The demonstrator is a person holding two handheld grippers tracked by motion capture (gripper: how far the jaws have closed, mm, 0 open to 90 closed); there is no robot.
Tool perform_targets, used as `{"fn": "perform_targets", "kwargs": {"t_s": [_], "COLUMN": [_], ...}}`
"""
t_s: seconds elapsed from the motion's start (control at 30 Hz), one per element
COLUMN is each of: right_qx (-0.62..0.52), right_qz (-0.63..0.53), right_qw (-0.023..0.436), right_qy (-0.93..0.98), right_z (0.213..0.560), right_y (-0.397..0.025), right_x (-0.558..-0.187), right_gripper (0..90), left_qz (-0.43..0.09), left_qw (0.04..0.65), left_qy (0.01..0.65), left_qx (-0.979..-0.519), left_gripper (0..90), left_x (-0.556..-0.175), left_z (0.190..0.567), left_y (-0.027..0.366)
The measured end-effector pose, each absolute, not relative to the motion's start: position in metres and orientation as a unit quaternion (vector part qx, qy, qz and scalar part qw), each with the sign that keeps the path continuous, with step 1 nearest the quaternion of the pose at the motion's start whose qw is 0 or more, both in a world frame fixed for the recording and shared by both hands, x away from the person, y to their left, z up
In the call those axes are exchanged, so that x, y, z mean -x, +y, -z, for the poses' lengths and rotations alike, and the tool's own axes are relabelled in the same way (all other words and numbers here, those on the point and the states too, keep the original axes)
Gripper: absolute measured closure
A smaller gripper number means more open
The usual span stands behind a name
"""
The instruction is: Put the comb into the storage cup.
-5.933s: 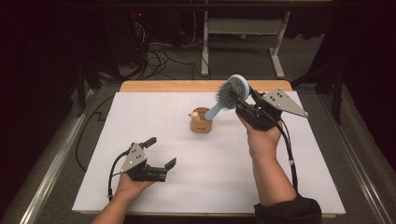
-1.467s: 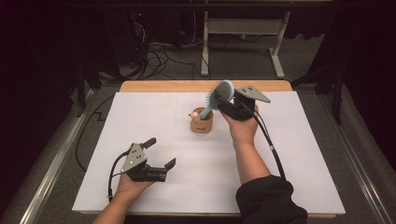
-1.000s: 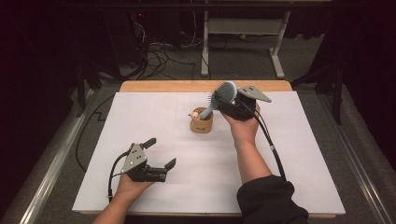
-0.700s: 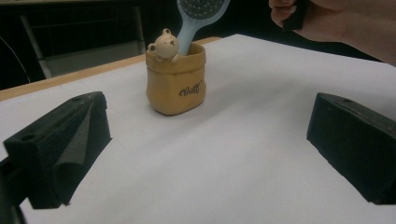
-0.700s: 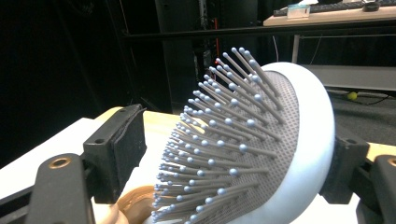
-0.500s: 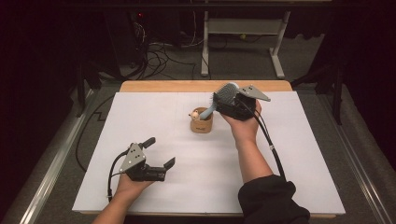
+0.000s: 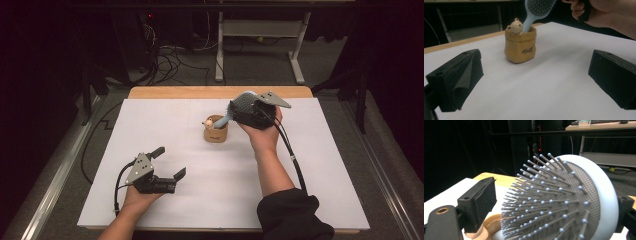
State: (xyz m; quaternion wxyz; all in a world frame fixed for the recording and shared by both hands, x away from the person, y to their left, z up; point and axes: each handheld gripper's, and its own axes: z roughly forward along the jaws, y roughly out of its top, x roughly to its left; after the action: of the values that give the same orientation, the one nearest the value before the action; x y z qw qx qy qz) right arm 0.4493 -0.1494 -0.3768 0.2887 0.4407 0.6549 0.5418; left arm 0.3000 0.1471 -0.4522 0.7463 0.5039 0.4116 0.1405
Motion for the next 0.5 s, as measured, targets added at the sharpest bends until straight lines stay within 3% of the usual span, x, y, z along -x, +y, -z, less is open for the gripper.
{"fn": "perform_targets", "kwargs": {"t_s": [0.5], "right_qx": [-0.45], "right_qz": [-0.53], "right_qw": [0.292], "right_qy": [0.657], "right_z": [0.3791], "right_y": [-0.1531], "right_x": [-0.4478], "right_gripper": [2.7], "left_qz": [-0.141], "left_qw": [0.744], "left_qy": [0.412], "left_qx": [-0.506], "left_gripper": [0.7], "left_x": [-0.3009], "left_z": [0.453], "left_y": [0.1472]}}
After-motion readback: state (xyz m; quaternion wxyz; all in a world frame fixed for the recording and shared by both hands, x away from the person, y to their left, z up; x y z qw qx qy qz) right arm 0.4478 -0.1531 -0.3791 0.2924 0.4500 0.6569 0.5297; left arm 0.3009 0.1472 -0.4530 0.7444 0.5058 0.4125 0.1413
